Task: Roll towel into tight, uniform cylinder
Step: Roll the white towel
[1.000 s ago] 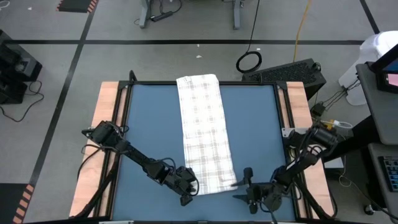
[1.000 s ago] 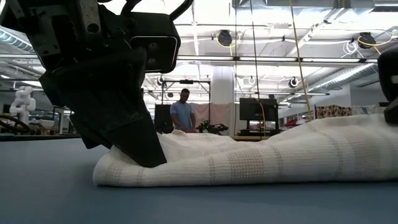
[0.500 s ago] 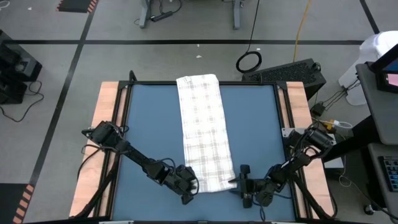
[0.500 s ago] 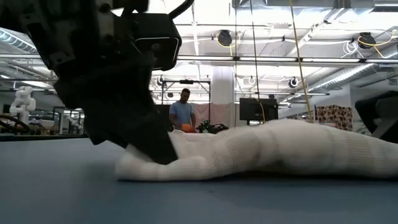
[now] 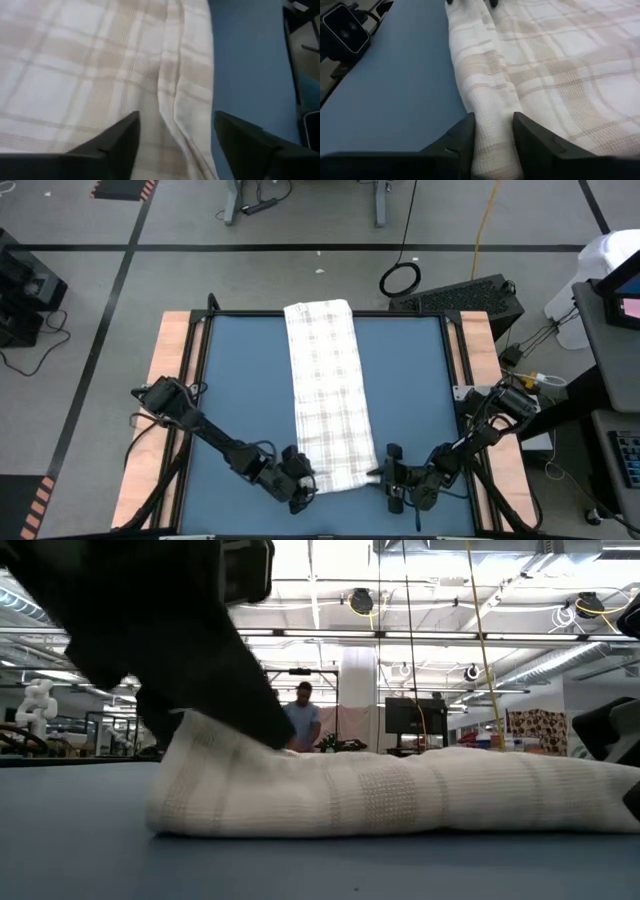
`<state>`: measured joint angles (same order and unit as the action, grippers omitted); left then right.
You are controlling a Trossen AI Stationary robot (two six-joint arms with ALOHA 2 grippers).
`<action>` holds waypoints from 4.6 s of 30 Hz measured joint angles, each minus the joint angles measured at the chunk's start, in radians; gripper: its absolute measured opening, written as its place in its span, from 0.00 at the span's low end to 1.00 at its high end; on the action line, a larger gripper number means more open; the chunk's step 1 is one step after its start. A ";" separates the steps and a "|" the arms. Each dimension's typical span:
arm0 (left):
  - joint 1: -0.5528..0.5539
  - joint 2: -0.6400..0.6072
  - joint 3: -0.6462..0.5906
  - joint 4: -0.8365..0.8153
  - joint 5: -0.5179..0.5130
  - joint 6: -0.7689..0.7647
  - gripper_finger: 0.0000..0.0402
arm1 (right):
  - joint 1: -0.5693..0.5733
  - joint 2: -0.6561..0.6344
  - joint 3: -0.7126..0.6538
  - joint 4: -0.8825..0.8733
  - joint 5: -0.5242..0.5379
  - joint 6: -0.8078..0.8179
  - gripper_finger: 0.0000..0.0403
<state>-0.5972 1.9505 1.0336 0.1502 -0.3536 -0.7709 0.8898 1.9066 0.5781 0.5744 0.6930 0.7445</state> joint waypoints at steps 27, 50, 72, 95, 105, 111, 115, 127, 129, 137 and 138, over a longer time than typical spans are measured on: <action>-0.219 0.253 0.063 0.475 -0.457 0.509 0.75 | -0.013 0.001 -0.001 0.048 -0.099 0.161 0.20; -0.166 0.247 0.071 0.175 -0.398 0.129 0.40 | -0.024 -0.001 -0.003 0.089 -0.103 0.153 0.20; -0.131 0.147 0.065 0.068 -0.240 -0.306 0.07 | 0.082 -0.058 0.073 0.024 0.007 -0.513 0.53; -0.108 0.145 0.066 0.059 -0.163 -0.338 0.12 | -0.001 0.064 0.137 -0.073 -0.002 -0.058 0.30; -0.157 0.112 0.064 0.034 -0.191 -0.125 0.53 | -0.004 0.064 0.138 -0.069 -0.083 0.173 0.06; -0.188 0.004 0.065 -0.002 -0.438 0.111 0.60 | -0.027 0.063 0.137 -0.063 -0.124 0.198 0.04; -0.215 -0.001 0.065 0.132 -0.492 0.255 0.60 | -0.043 0.062 0.138 -0.067 -0.122 0.270 0.04; -0.243 0.251 0.103 0.424 -0.482 0.386 0.60 | -0.058 0.033 0.134 -0.021 -0.131 0.323 0.04; -0.244 0.271 0.110 0.421 -0.482 0.386 0.60 | -0.059 0.033 0.134 -0.022 -0.131 0.329 0.04; -0.238 0.282 0.115 0.335 -0.518 0.357 0.60 | -0.059 0.033 0.134 -0.024 -0.142 0.336 0.04; -0.236 0.282 0.115 0.327 -0.516 0.354 0.60 | -0.059 0.033 0.134 -0.025 -0.143 0.336 0.04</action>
<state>-0.8328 2.2326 1.1484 0.4769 -0.8695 -0.4167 0.8310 1.9392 0.7120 0.5491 0.5499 1.0802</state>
